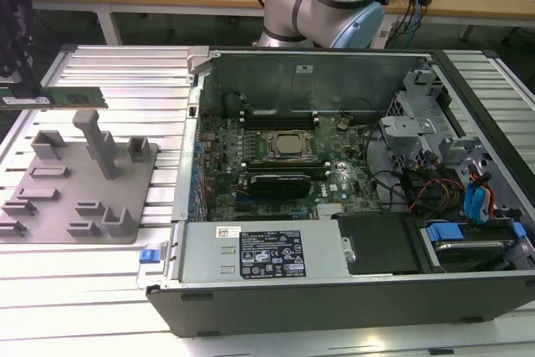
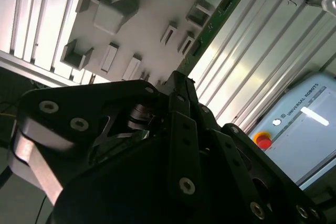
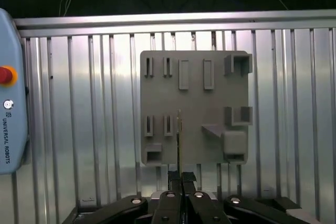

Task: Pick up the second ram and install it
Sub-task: 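Pick up the second ram and move it above second insertion slot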

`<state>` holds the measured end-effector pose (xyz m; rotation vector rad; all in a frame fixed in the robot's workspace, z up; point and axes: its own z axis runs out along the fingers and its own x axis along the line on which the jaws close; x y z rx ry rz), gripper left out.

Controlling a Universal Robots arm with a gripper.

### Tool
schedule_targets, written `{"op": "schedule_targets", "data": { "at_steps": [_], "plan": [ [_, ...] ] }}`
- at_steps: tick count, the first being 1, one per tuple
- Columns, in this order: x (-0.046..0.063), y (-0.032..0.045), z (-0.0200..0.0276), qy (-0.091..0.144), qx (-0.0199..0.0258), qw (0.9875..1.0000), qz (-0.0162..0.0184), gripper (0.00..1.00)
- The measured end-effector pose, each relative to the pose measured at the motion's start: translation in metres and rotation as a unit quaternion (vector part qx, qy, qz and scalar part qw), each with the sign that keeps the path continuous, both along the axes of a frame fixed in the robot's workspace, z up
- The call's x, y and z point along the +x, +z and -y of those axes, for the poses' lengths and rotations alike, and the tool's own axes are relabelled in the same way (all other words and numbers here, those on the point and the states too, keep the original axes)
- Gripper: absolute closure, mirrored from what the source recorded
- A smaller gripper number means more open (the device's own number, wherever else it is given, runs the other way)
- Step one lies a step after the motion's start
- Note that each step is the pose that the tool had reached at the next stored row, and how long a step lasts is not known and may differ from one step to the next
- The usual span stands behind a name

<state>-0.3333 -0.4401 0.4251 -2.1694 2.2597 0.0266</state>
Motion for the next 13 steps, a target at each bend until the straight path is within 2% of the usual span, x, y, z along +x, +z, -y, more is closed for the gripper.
{"op": "schedule_targets", "data": {
  "at_steps": [9,11,13],
  "plan": [
    [0.023,0.0000,0.0000,0.000,0.0000,1.0000,0.0000,0.91],
    [0.033,0.0000,0.0000,0.000,0.0000,1.0000,0.0000,0.91],
    [0.037,0.0000,0.0000,0.000,0.0000,1.0000,-0.0001,0.91]
  ]
}}
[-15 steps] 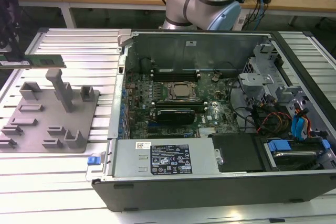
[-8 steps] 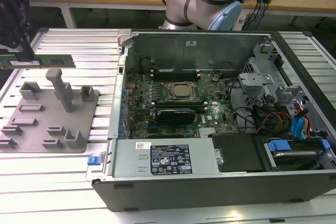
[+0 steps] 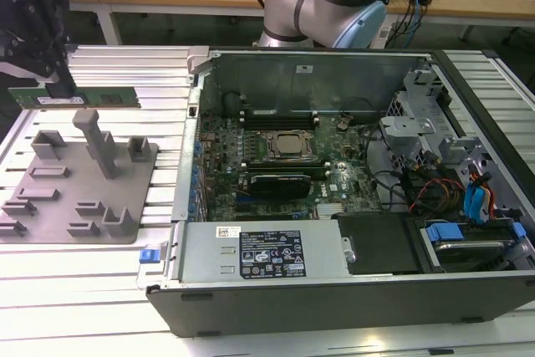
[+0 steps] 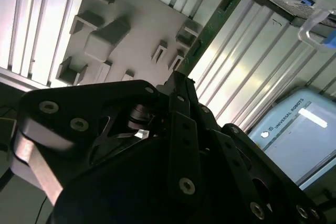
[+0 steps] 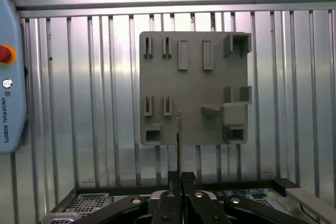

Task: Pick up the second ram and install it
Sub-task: 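Pick up the second ram and move it above second insertion slot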

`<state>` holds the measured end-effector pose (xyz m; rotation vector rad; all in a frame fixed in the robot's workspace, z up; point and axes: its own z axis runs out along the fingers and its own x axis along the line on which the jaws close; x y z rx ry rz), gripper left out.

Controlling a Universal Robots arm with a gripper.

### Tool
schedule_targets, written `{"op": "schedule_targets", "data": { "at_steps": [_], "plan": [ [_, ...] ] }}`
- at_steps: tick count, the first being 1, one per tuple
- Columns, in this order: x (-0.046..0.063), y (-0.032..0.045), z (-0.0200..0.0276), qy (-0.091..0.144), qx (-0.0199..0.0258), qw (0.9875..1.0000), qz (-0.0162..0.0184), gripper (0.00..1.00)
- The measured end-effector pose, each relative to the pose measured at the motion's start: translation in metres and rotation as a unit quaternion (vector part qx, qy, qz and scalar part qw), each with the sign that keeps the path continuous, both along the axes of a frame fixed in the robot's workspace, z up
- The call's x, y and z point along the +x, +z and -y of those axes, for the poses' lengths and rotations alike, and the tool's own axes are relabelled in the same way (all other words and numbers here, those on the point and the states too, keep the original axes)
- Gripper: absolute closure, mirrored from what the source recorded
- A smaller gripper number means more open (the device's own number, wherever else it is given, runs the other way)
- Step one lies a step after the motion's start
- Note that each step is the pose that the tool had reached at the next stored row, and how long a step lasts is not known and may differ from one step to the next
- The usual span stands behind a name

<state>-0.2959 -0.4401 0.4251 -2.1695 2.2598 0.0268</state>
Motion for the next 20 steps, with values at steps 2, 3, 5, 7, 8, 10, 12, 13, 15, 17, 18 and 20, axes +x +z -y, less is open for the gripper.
{"op": "schedule_targets", "data": {
  "at_steps": [2,3,5,7,8,10,12,13,15,17,18,20],
  "plan": [
    [0.007,0.0000,0.0000,0.000,0.0000,1.0000,0.0000,0.91],
    [0.011,0.0000,0.0000,0.000,0.0000,1.0000,0.0000,0.91],
    [0.022,0.0000,0.0000,0.000,0.0000,1.0000,-0.0001,0.91],
    [0.030,0.0000,0.0000,0.000,0.0000,1.0000,-0.0001,0.91],
    [0.032,0.0000,0.0000,0.000,-0.0001,1.0000,-0.0001,0.91],
    [0.036,0.0000,0.0000,0.000,0.0000,1.0000,-0.0001,0.91],
    [0.045,-0.0001,0.0000,0.000,0.0000,1.0000,-0.0001,0.91],
    [0.050,0.0000,0.0000,0.000,0.0000,1.0000,-0.0001,0.91],
    [0.057,0.0000,0.0000,0.000,0.0000,1.0000,-0.0001,0.91],
    [0.063,0.0000,0.0000,0.000,0.0000,1.0000,-0.0001,0.91],
    [0.067,0.0000,0.0000,0.000,0.0000,1.0000,-0.0001,0.91],
    [0.071,0.0000,0.0000,0.000,0.0000,1.0000,-0.0001,0.91]
  ]
}}
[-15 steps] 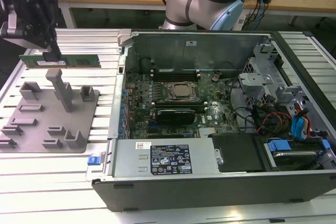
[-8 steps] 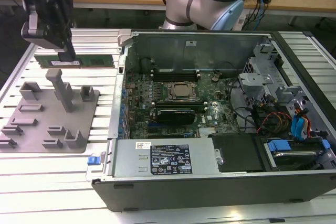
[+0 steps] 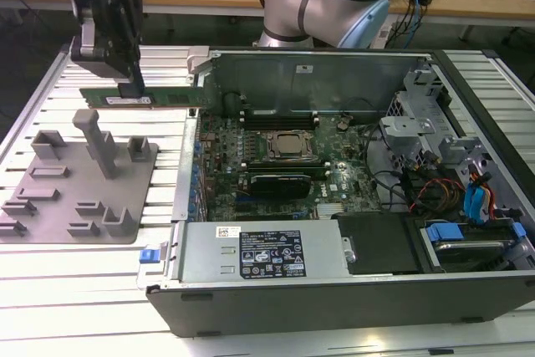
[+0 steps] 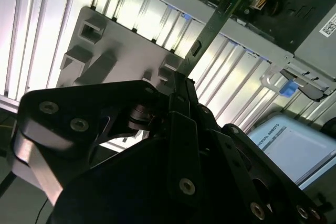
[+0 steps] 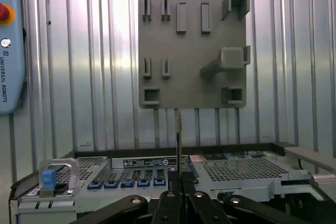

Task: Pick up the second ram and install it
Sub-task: 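Pick up the second ram and move it above second insertion slot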

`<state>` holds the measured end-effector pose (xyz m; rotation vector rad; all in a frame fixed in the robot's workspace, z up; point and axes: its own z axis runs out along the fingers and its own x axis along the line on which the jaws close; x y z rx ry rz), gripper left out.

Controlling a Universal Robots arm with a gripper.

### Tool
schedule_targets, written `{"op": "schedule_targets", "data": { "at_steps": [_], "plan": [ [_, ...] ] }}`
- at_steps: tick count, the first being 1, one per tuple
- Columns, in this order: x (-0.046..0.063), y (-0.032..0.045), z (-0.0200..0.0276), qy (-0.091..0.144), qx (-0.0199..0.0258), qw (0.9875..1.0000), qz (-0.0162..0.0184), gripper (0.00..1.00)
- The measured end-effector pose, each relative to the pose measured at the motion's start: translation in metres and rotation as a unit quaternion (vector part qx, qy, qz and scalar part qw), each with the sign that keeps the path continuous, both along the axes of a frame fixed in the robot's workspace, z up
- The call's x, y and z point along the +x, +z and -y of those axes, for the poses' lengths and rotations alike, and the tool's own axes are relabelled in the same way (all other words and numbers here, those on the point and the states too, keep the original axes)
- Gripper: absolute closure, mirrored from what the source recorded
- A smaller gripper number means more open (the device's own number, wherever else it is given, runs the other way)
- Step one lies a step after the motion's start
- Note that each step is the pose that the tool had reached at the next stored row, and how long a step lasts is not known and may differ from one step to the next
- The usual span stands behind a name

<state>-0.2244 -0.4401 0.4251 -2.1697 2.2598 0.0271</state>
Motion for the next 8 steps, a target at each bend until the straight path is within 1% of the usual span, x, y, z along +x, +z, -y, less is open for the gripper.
{"op": "schedule_targets", "data": {
  "at_steps": [5,8],
  "plan": [
    [0.008,0.0000,0.0000,0.000,0.0000,1.0000,0.0000,0.91],
    [0.017,0.0000,0.0000,0.000,0.0000,1.0000,0.0000,0.91]
  ]
}}
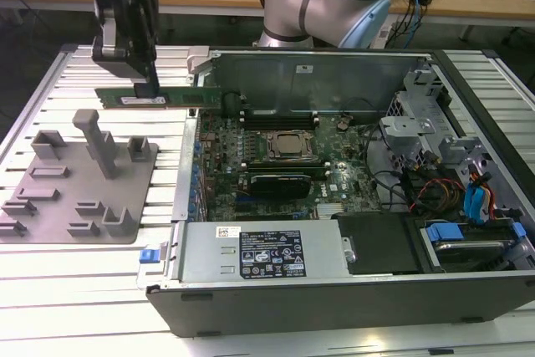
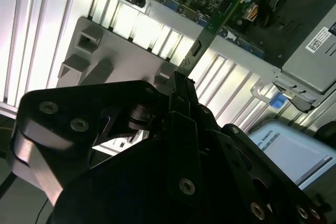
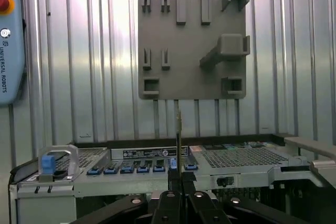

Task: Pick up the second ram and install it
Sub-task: 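Pick up the second ram and move it above second insertion slot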

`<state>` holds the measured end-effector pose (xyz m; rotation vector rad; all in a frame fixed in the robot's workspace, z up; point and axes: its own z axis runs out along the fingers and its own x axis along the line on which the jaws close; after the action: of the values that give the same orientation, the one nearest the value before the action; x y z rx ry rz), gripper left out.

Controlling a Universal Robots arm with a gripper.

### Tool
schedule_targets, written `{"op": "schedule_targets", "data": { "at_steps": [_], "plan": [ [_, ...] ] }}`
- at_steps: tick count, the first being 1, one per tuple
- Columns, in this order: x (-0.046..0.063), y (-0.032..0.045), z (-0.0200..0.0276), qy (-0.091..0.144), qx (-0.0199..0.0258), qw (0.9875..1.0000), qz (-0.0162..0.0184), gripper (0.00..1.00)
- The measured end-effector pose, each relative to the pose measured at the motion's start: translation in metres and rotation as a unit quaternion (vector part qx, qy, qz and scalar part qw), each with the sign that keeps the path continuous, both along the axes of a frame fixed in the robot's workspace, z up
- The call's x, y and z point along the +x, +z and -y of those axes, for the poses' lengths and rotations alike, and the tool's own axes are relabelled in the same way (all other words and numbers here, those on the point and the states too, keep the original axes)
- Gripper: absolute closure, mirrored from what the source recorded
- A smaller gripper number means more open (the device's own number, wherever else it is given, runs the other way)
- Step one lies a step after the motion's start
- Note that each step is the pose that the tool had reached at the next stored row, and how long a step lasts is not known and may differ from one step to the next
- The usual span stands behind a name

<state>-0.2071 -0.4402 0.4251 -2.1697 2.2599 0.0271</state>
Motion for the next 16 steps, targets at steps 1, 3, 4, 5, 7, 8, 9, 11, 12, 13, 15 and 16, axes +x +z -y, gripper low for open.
{"op": "schedule_targets", "data": {
  "at_steps": [1,3,4,5,7,8,9,11,12,13,15,16],
  "plan": [
    [0.005,0.0000,0.0000,0.000,0.0000,1.0000,0.0000,0.91],
    [0.009,0.0000,0.0000,0.000,0.0000,1.0000,0.0000,0.91],
    [0.012,0.0000,0.0000,0.000,0.0000,1.0000,0.0000,0.91],
    [0.016,0.0000,0.0000,0.000,0.0000,1.0000,0.0000,0.91],
    [0.026,0.0000,0.0000,0.000,0.0000,1.0000,0.0000,0.91],
    [0.029,0.0000,0.0000,0.000,0.0000,1.0000,0.0000,0.91],
    [0.035,0.0000,0.0000,0.000,0.0000,1.0000,-0.0001,0.91],
    [0.047,-0.0007,0.0000,0.000,0.0000,1.0000,-0.0009,0.91],
    [0.060,-0.0022,0.0000,0.000,0.0000,1.0000,-0.0033,0.91],
    [0.068,-0.0035,0.0000,0.000,0.0000,1.0000,-0.0057,0.91],
    [0.083,-0.0065,-0.0001,0.000,0.0000,0.9999,-0.0119,0.91],
    [0.089,-0.0076,-0.0002,0.000,0.0000,0.9999,-0.0144,0.91]
  ]
}}
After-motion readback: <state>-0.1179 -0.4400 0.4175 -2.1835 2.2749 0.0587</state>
